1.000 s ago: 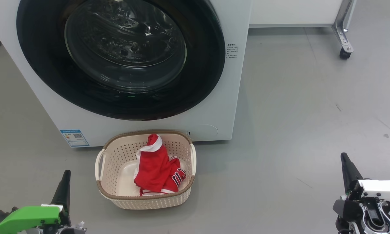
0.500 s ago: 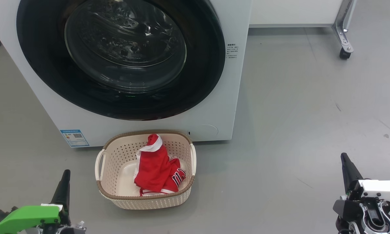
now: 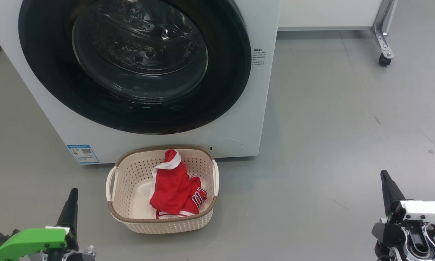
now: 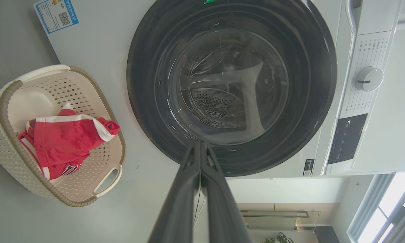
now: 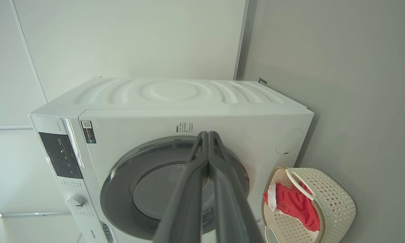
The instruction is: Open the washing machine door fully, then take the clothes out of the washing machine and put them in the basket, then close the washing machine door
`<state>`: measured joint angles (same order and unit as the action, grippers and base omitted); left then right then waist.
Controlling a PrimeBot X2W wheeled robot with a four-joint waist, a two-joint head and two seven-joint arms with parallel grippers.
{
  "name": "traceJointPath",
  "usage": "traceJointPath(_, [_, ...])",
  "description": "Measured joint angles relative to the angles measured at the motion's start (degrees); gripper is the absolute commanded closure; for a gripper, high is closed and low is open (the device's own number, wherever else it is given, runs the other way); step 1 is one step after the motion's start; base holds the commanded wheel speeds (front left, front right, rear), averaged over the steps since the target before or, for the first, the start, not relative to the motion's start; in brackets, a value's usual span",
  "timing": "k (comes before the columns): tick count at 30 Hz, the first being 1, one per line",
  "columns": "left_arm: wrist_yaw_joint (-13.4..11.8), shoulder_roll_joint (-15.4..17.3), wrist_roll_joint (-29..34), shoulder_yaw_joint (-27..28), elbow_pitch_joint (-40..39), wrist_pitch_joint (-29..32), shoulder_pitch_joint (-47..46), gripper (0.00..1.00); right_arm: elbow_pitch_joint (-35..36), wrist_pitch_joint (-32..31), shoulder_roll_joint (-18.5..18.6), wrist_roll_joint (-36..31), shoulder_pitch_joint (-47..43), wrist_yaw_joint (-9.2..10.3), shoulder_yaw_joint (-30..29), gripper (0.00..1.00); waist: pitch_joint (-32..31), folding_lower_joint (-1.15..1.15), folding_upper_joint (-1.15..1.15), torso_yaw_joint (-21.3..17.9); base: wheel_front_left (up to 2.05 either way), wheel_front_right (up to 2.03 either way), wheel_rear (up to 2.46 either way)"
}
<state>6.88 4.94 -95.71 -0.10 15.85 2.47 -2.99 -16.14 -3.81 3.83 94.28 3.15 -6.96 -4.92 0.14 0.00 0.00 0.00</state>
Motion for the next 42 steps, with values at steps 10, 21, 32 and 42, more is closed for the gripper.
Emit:
traceJointPath(10, [0.0,-0.01,0.0,0.04,0.03,0.32,-0.02,1.0,0.01,-0.01,-0.01,0.0,0.01,0.0,-0.02,1.0,0.0,0.0,0.0,0.0,0.0,0.0,0.0])
traceJointPath(21, [0.0,-0.02,0.0,0.08,0.07,0.33,-0.03,1.0,0.02,-0.01,-0.01,-0.01,0.02,0.0,-0.08,1.0,0.0,0.0,0.0,0.0,0.0,0.0,0.0])
traceJointPath(32, [0.01,-0.02,0.0,0.11,0.09,0.33,-0.04,1.0,0.03,-0.42,-0.02,-0.01,0.02,0.0,-0.12,1.0,0.0,0.0,0.0,0.0,0.0,0.0,0.0])
traceJointPath(42, [0.01,-0.03,0.0,0.16,0.1,0.33,-0.05,1.0,0.05,-0.43,-0.02,-0.01,0.02,0.0,-0.16,1.0,0.0,0.0,0.0,0.0,0.0,0.0,0.0])
